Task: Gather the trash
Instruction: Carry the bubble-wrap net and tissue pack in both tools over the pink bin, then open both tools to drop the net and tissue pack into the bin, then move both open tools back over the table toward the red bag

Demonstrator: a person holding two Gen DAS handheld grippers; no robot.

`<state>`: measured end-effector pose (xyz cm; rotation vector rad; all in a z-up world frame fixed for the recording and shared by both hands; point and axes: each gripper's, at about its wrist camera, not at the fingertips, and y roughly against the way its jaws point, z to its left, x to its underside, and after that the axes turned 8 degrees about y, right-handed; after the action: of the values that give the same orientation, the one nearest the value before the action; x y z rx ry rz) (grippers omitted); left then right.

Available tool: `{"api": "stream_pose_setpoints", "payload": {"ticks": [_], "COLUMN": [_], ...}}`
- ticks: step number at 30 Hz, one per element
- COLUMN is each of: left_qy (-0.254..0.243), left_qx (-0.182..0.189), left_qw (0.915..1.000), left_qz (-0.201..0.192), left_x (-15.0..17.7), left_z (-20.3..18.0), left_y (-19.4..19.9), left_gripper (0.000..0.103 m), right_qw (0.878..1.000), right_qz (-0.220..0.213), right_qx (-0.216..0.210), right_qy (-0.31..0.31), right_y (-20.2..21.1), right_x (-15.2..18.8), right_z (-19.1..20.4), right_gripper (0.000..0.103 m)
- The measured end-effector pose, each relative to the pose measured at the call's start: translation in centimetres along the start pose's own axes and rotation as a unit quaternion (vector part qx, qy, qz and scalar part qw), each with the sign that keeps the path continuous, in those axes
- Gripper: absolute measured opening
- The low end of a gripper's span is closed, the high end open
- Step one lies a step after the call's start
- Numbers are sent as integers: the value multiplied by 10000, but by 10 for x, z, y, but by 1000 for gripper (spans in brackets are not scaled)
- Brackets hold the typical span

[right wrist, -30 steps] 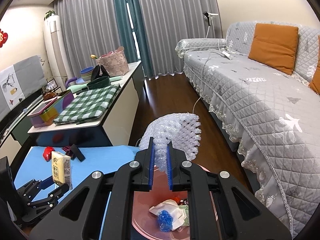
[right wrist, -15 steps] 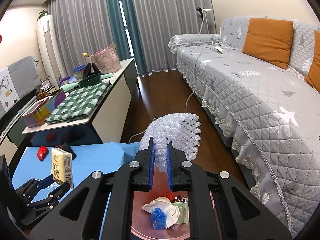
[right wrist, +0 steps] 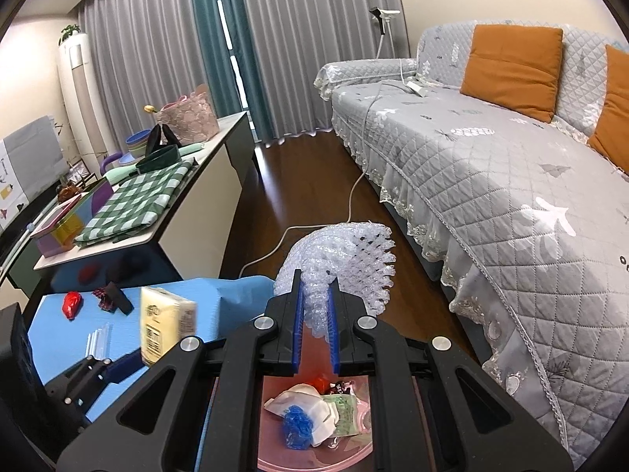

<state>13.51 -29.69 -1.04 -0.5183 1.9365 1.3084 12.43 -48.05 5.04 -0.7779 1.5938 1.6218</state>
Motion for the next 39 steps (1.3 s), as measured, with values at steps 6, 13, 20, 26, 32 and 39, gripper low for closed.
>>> {"api": "stream_pose_setpoints", "payload": {"ticks": [6,13,20,26,32,39], "left_qy": [-89,-93,-12,180,432,776], "left_qx": [105,91,-37,-217,-382,-581], "left_qw": [9999,9998,10000,9996,9982,9949], "left_qz": [95,169,83,-26,-154,-288], "left_x": [2,1,1,3,10,21], "left_z": [-10,-9,3,27,60,109], "left_y": [-10,-12,2,22,47,75], "left_gripper": [52,61,61,60,54,45], "right_qw": [10000,9998,9998,9999,9998,9989], "right_qz": [24,2,-33,-77,-134,-177], "right_qx": [33,152,106,9,-123,-434], "right_qy": [-5,-142,-157,-106,70,83], "right_y": [-3,-3,0,4,9,8], "right_x": [1,2,0,-1,1,1], "right_z": [-3,-9,-6,8,34,69], "right_gripper": [12,52,52,52,52,51]}}
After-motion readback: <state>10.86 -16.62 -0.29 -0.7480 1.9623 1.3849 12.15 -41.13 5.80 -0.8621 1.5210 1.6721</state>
